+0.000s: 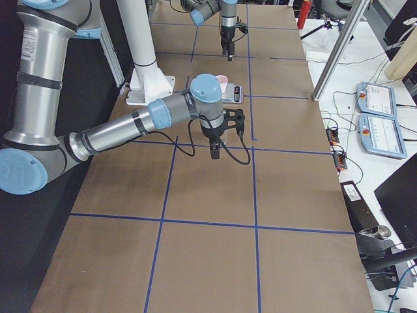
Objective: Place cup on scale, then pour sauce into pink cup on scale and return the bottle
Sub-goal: 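Withdraw the left arm while the right gripper reaches toward the glass bottle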
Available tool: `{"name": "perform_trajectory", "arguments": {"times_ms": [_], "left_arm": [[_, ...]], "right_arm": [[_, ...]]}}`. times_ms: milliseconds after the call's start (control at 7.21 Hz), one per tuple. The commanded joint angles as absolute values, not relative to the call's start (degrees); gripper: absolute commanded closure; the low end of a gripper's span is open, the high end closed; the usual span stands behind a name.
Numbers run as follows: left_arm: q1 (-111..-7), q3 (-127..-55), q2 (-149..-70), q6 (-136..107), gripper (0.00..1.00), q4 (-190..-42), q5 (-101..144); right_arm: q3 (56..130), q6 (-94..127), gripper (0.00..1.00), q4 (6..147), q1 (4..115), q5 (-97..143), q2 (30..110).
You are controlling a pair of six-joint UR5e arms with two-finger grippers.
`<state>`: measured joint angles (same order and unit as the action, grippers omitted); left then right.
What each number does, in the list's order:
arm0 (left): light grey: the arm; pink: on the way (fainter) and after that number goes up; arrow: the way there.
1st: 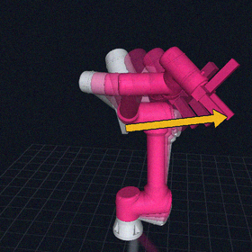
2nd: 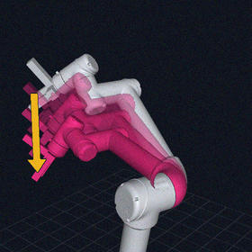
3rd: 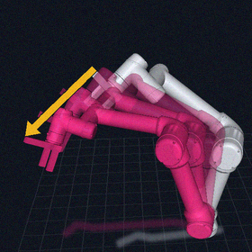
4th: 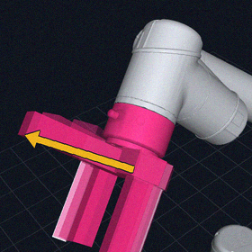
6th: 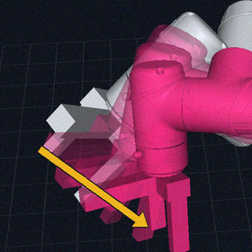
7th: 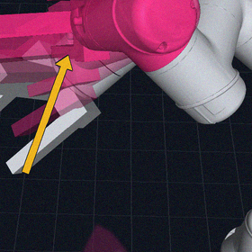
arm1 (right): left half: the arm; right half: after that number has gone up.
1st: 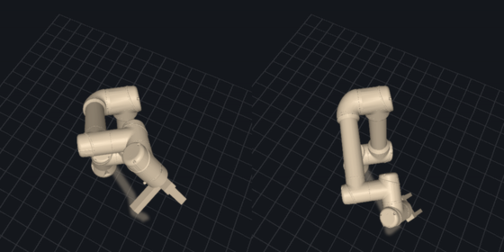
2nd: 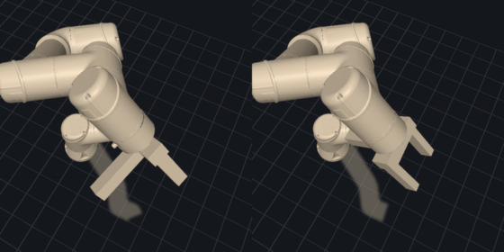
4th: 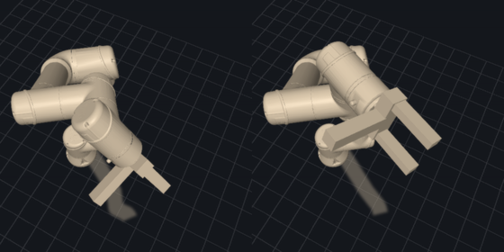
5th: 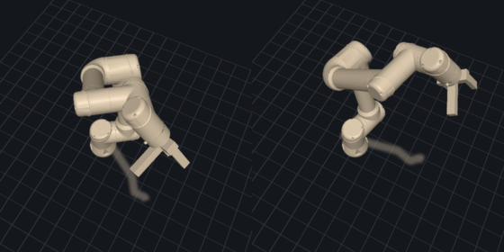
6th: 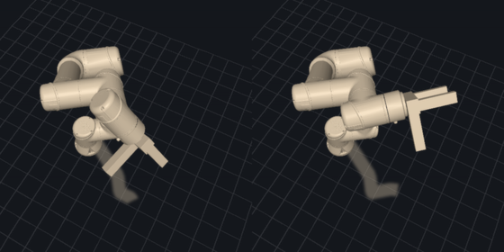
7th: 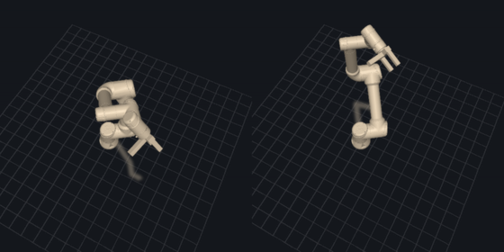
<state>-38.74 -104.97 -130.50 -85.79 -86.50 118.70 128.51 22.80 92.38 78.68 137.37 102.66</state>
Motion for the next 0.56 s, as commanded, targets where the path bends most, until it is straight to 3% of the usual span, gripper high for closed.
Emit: {"name": "perform_trajectory", "arguments": {"times_ms": [0, 416], "left_arm": [[-44.4, -106.2, -129.6, -80.7, 0.0, -86.2, 122.8], [-52.1, -113.1, -122.0, -64.1, 0.0, -83.9, 124.7]], "right_arm": [[137.3, 36.5, 0.0, 92.1, 70.6, 133.2, 104.3], [143.0, 63.3, 0.0, 84.8, 51.2, 115.8, 104.2]]}}
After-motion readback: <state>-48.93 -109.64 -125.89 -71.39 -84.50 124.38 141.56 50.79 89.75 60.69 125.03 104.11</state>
